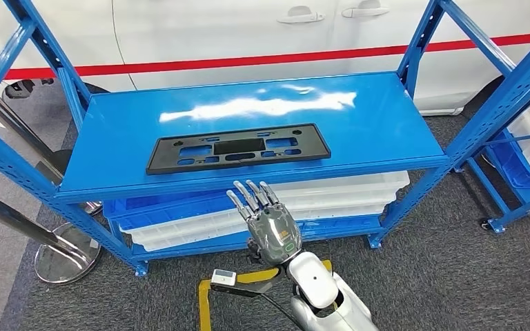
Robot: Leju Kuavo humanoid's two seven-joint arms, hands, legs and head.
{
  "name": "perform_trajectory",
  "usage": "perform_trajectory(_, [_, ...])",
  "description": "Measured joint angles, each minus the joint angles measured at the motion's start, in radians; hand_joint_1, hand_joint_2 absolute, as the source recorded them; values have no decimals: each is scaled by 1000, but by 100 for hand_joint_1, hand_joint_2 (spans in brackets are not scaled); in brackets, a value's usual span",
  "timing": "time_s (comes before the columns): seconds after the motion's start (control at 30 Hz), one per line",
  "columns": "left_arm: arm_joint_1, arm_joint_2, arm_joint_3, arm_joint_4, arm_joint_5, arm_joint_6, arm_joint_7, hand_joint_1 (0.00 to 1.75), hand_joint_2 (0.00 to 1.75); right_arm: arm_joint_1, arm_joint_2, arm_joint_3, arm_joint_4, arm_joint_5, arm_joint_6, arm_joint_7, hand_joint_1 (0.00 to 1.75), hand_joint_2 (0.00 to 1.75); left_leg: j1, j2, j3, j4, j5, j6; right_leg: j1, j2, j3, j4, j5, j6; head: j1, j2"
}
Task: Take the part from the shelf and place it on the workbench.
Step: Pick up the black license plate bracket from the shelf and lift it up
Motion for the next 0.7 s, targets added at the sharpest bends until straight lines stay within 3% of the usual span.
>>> perform_trajectory(0.07, [-1, 0, 0, 0, 0, -1, 0, 0, 0, -5, 9, -1, 3, -3, 1, -1, 0, 175, 3, 0, -32, 74, -45, -11, -7, -2, 7, -9, 3, -8, 0, 0])
perform_trajectory(0.13, [-1, 0, 0, 0, 0, -2, 0, 0, 0, -8, 16, -1, 6, -5, 2, -3, 0, 175, 9, 0, -96, 204, -102, -21, -7, -3, 9, -9, 1, -11, 0, 0])
perform_trajectory(0.17, [0, 0, 0, 0, 0, -2, 0, 0, 0, -9, 17, -1, 8, -5, 2, -4, 0, 175, 13, 0, -122, 251, -114, -26, -7, -3, 9, -8, 0, -11, 0, 0])
perform_trajectory(0.2, [0, 1, 0, 0, 0, -2, 0, 0, 0, -9, 18, -1, 10, -6, 3, -6, 0, 175, 16, 0, -131, 262, -105, -29, -7, -2, 10, -6, -2, -10, 0, 0])
perform_trajectory(0.23, [1, 1, 0, -1, 0, -2, 0, 0, 0, -10, 19, -1, 11, -8, 4, -8, 0, 175, 18, 1, -121, 233, -77, -32, -9, -1, 11, -4, -6, -8, 0, 0])
perform_trajectory(0.3, [0, 4, 0, -1, 1, -2, 1, 0, 0, -16, 22, -1, 11, -13, 7, -10, 0, 175, 22, 1, -62, 105, -6, -33, -11, 1, 17, 3, -15, 1, 0, 0])
perform_trajectory(0.33, [-2, 5, 0, -1, 1, -3, 1, 0, 0, -21, 24, -1, 10, -16, 10, -11, 0, 175, 20, 0, -36, 49, 13, -31, -11, 1, 17, 8, -20, 7, 0, 0])
perform_trajectory(0.4, [-4, 6, 0, -1, 1, -4, 3, 0, 0, -31, 28, -2, 8, -21, 18, -11, 0, 175, 15, -2, -15, 6, 14, -20, -8, 2, 16, 12, -24, 19, 0, 0])
perform_trajectory(0.47, [-5, 6, 0, -1, 1, -4, 4, 0, 0, -37, 30, -3, 1, -26, 28, -11, 0, 175, 14, -3, -14, 3, 14, -6, -8, 2, 17, 10, -26, 29, 0, 0])
perform_trajectory(0.53, [-5, 6, 1, -1, 1, -4, 4, 0, 0, -42, 31, -4, -6, -31, 33, -11, 0, 175, 17, -3, -7, -4, 15, 9, -11, 1, 9, 37, -45, 39, 0, 0])
perform_trajectory(0.57, [-5, 6, 1, -1, 1, -4, 4, 0, 0, -44, 31, -5, -9, -32, 35, -11, 0, 175, 18, -2, -3, -7, 15, 15, -12, 1, -10, 80, -68, 43, 0, 0])
perform_trajectory(0.63, [-7, 7, 1, -1, 2, -4, 4, 0, 0, -46, 31, -8, -11, -33, 38, -11, 0, 175, 16, -1, 0, -7, 11, 25, -13, 1, -81, 215, -125, 47, 0, 0])
perform_trajectory(0.67, [-7, 7, 1, -1, 2, -3, 5, 0, 0, -45, 31, -9, -11, -33, 40, -11, 0, 175, 14, -1, 2, -6, 8, 27, -13, 1, -117, 274, -141, 48, 0, 0])
perform_trajectory(0.7, [-6, 8, 1, -1, 2, -3, 5, 0, 0, -44, 31, -10, -11, -33, 41, -11, 0, 175, 13, -1, 6, -6, 5, 28, -13, 1, -139, 302, -137, 47, 0, 0])
